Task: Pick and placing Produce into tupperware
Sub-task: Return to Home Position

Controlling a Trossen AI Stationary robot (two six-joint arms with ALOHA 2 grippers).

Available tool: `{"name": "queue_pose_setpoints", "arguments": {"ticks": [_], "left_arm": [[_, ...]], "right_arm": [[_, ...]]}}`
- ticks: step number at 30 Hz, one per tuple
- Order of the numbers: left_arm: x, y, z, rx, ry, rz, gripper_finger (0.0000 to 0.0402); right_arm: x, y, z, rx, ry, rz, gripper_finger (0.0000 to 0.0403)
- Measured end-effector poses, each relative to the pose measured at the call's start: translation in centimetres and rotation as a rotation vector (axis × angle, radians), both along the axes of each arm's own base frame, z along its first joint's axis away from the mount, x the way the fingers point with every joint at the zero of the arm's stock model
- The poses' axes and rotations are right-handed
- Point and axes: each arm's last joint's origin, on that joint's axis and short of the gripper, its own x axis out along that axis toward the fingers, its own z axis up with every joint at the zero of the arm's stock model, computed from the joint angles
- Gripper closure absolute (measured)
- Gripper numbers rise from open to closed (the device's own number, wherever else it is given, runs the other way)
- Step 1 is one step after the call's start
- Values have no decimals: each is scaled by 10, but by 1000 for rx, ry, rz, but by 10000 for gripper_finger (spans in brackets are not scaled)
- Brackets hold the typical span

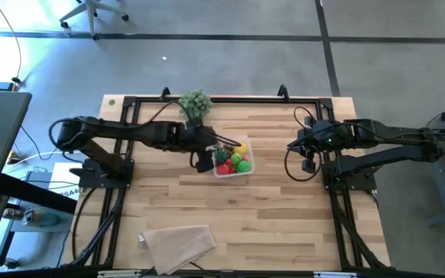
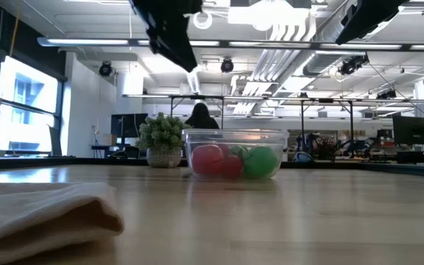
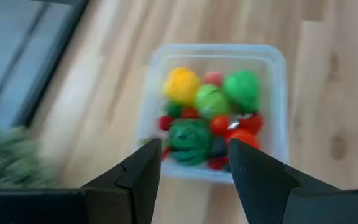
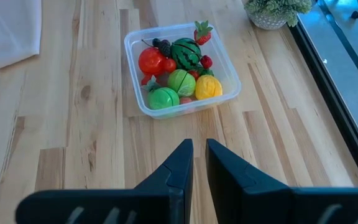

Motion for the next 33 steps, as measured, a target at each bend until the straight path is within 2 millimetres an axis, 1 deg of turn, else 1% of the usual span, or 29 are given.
{"name": "queue_pose_setpoints", "arguments": {"ticks": [4, 7, 10, 14, 16, 18, 20, 23, 26, 31, 33], "left_arm": [[-15, -2, 11, 27, 8, 14, 230], [-23, -3, 20, 29, -29, 3, 249], [-36, -5, 28, 39, -58, -4, 284], [-65, -10, 40, 43, -130, -9, 345], [-80, -13, 46, 39, -209, -23, 378], [-97, -16, 52, 34, -298, -50, 395], [-113, -19, 56, 40, -406, -94, 390], [-135, -23, 56, 44, -510, -163, 375], [-158, -28, 54, 26, -601, -249, 370], [-187, -38, 52, -34, -730, -460, 387], [-201, -41, 51, -29, -776, -481, 397]], "right_arm": [[0, 0, 0, 0, 0, 0, 368], [0, 0, 0, 0, 0, 0, 368], [0, 0, 0, 0, 0, 0, 368], [0, 0, 0, 0, 0, 0, 368], [0, 0, 0, 0, 0, -1, 368], [0, 0, 0, 0, 0, 0, 368], [0, 0, 0, 0, 0, 0, 368], [0, 0, 0, 0, 0, 0, 368], [0, 0, 0, 0, 0, 0, 368], [0, 0, 0, 0, 0, 0, 368], [0, 0, 0, 0, 0, 0, 368]]}}
